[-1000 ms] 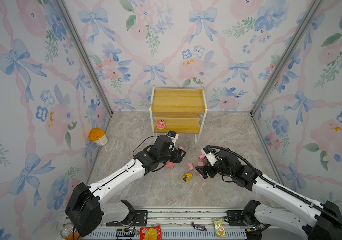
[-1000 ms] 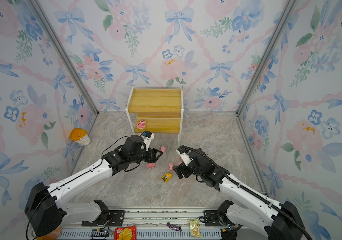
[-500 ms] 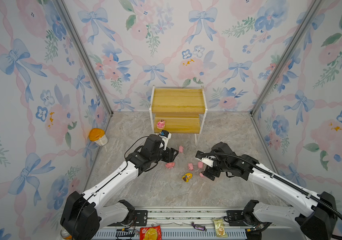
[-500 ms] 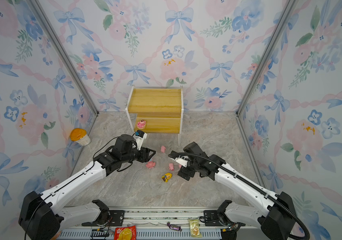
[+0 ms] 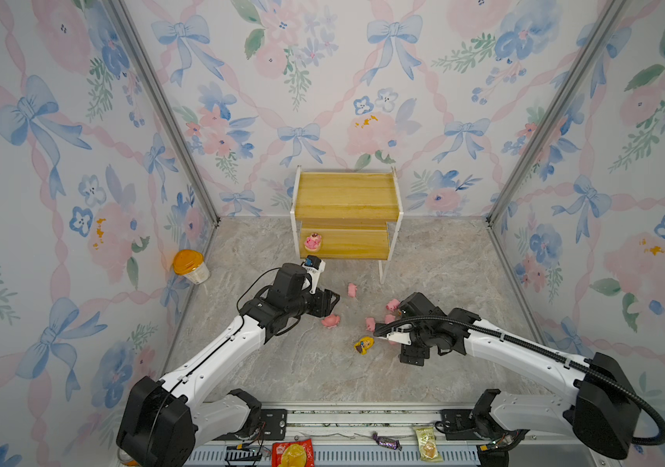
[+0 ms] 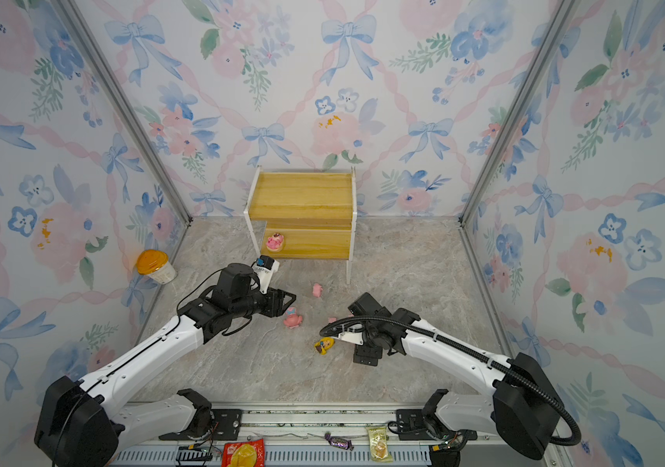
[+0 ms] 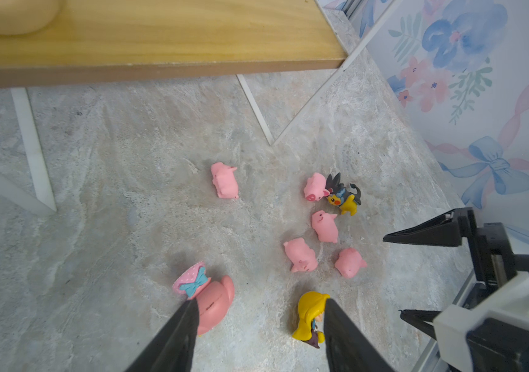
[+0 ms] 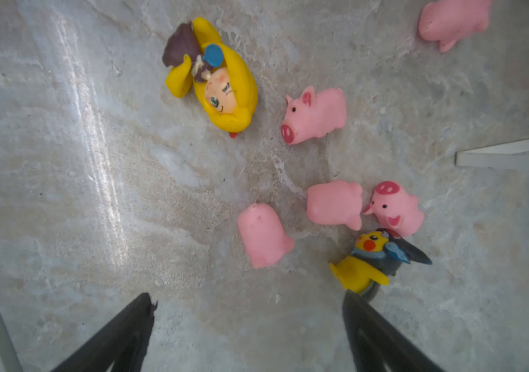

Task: Organize plastic toys on shelves
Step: Pick up the plastic toy from the center of the table.

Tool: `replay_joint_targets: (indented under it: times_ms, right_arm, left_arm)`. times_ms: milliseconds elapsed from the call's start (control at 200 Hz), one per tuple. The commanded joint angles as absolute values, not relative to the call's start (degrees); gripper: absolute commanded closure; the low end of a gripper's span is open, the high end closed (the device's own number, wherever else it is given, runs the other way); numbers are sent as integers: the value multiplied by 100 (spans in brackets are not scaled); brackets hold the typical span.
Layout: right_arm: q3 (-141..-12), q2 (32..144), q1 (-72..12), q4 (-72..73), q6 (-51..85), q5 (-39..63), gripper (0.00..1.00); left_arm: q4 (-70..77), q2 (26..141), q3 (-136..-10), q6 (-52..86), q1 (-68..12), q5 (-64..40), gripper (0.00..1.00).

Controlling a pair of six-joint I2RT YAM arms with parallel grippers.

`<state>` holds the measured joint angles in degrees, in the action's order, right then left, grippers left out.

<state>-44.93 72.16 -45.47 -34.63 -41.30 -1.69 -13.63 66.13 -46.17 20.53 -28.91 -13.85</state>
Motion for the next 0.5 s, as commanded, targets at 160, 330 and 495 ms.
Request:
replay_joint_targets:
  times_ms: [160,330,495]
  right_arm:
    - [-4277,7361,-4442,-2774,-4660,17,11]
    - [-4236,7525,-4403,-2614,-4713,104,22]
    - [-4219,7636,-4327,-2590,-4705,172,30]
  left_arm:
    - [-1118,6451,-4460,1994,-2754,-1626,37]
    - [-1089,6414,-4432,2004,-2716,-1644,37]
    - [-1043,6390,-4414,2039,-2664,-1713,37]
